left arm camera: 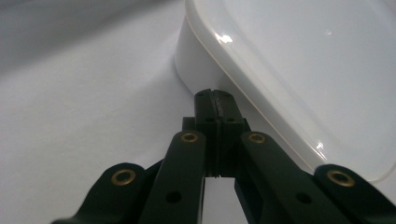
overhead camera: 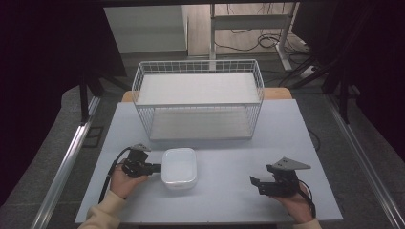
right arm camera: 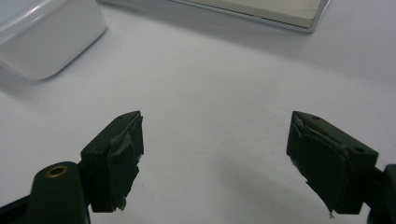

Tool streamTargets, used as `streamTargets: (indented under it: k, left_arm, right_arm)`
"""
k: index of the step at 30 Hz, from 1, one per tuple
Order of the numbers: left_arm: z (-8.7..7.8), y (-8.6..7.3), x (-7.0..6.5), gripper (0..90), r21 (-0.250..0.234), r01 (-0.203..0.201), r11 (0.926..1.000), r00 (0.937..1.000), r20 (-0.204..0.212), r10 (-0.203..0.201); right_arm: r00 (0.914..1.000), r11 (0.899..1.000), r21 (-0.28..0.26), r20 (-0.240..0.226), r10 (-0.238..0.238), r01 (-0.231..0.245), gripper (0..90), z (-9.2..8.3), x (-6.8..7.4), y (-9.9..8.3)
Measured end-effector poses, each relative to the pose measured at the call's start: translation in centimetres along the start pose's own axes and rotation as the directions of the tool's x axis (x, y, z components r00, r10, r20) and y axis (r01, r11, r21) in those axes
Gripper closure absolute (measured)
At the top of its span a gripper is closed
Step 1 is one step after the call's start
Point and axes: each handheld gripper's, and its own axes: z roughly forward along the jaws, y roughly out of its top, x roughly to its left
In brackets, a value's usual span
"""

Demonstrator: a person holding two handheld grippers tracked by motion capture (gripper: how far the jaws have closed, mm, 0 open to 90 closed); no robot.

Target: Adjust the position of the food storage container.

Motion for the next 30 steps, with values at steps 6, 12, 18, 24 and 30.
streamTargets:
  k: [6, 12, 18, 24, 30]
  left_arm:
    - [0.6, 0.8, -0.7, 90.0, 0.000, -0.016, 0.9999, 0.9998, 0.013, 0.016]
    - [1.7, 1.6, -1.9, 90.0, 0.008, -0.038, 0.9993, 0.9986, 0.038, 0.037]
    - [2.8, 2.3, -3.6, 90.0, 0.027, -0.074, 0.9969, 0.9954, 0.063, 0.072]
    - [3.6, 2.9, -4.7, 90.0, 0.040, -0.103, 0.9938, 0.9914, 0.085, 0.100]
    - [3.9, 3.2, -5.5, 90.0, 0.045, -0.126, 0.9910, 0.9877, 0.099, 0.121]
  right_arm:
    - [1.0000, 1.000, -0.002, -0.002, -0.001, 0.001, 18.4, 0.0, 0.1, 0.0]
    - [1.0000, 1.000, -0.003, -0.004, -0.001, 0.001, 18.1, 0.0, 0.1, 0.1]
    - [1.0000, 1.000, -0.007, -0.005, -0.001, 0.001, 18.0, -0.1, 0.1, 0.1]
    - [1.0000, 1.000, -0.009, -0.007, -0.001, 0.001, 18.0, -0.1, 0.1, 0.1]
    - [1.0000, 1.000, -0.011, -0.006, 0.001, -0.001, 18.0, -0.2, 0.1, 0.1]
